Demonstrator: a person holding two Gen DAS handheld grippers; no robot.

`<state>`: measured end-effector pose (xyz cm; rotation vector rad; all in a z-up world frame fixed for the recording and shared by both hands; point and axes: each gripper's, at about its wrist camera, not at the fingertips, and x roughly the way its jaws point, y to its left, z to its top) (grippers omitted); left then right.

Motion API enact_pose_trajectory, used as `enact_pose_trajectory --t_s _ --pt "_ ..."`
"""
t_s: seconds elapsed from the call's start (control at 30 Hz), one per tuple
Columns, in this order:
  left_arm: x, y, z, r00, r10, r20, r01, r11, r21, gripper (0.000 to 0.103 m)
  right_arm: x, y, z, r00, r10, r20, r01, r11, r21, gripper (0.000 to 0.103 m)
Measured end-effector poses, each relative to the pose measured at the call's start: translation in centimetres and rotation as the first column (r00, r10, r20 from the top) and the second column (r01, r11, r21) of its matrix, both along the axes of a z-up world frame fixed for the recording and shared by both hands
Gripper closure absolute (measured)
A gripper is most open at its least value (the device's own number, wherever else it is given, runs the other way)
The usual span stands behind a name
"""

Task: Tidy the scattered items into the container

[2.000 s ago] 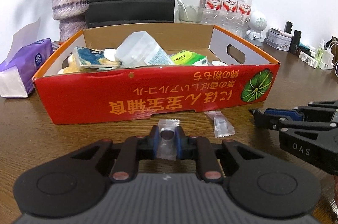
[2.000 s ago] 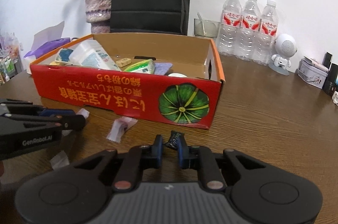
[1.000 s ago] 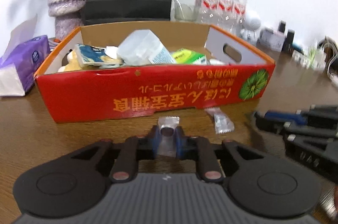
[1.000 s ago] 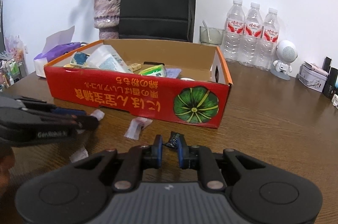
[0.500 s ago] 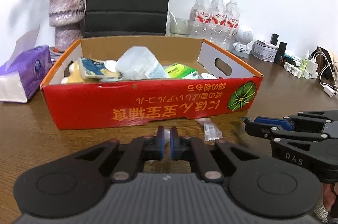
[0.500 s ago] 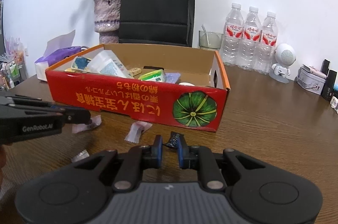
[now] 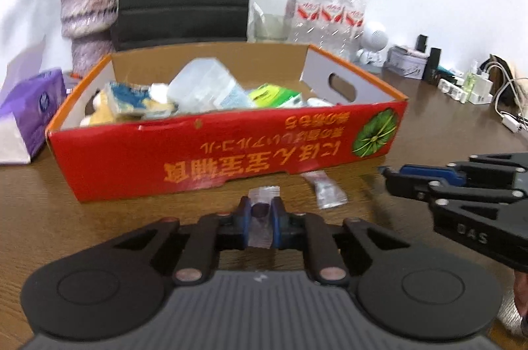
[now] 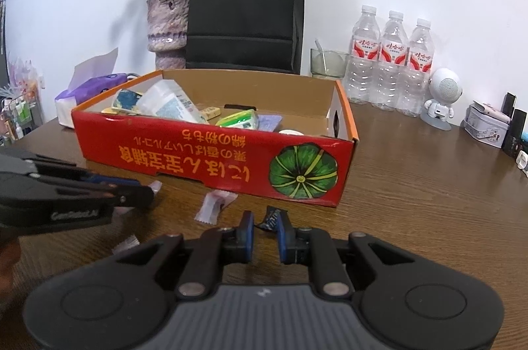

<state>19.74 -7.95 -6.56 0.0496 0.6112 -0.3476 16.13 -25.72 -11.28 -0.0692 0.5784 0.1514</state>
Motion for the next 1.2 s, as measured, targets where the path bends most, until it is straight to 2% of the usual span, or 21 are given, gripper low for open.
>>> enact_pose_trajectory --t_s 0.2,0.37,0.5,0.63,0.73,0.83,1.0,1.13,1.17,1.2 --pt "-1.5 0.4 1.9 0.998 0.004 0.064 -0.001 0.999 -0.046 0.09 -0.6 -0.1 0.8 1.0 -0.002 0.023 0.002 1.0 0.012 0.09" --pt "-2.2 1.8 5.4 0.988 0.017 0.151 0.002 0.992 -0.128 0.09 -1.4 0.1 3.1 0.996 -0.005 0.088 0.001 0.999 0.048 0.09" --pt "-0.5 3.2 8.5 0.979 0.069 0.19 -0.037 0.985 -0.166 0.09 -0.6 0.6 6.3 0.988 0.012 0.153 -0.024 0.997 0.072 0.09" --pt "2.9 5.0 10.3 0.967 0.162 0.195 -0.117 0.967 -0.225 0.09 2.4 1.7 9.2 0.979 0.021 0.203 -0.037 0.997 0.074 0.09" --pt "5.5 5.8 9.5 0.958 0.23 0.17 -0.185 0.952 -0.245 0.09 5.7 2.4 9.6 0.979 -0.004 0.202 -0.02 0.993 0.118 0.09" --pt "7.9 6.1 8.0 0.965 0.229 0.129 -0.196 0.954 -0.226 0.09 8.8 2.9 8.6 0.984 -0.022 0.174 -0.005 0.988 0.154 0.09" --pt "11.1 6.5 5.9 0.973 0.224 0.065 -0.208 0.96 -0.189 0.09 12.3 4.0 6.2 0.994 0.006 0.107 -0.018 0.994 0.11 0.09" --pt "11.9 6.5 4.9 0.974 0.218 0.056 -0.207 0.965 -0.159 0.088 13.1 3.9 4.9 0.997 0.0 0.071 -0.007 0.996 0.094 0.089" --pt "11.9 6.6 4.8 0.975 0.216 0.053 -0.205 0.966 -0.159 0.085 13.2 3.9 4.8 0.998 0.0 0.066 -0.006 0.996 0.094 0.089" --pt "11.9 6.6 4.8 0.974 0.22 0.05 -0.209 0.964 -0.164 0.065 13.3 3.8 4.6 0.998 -0.004 0.063 -0.002 0.996 0.094 0.088"
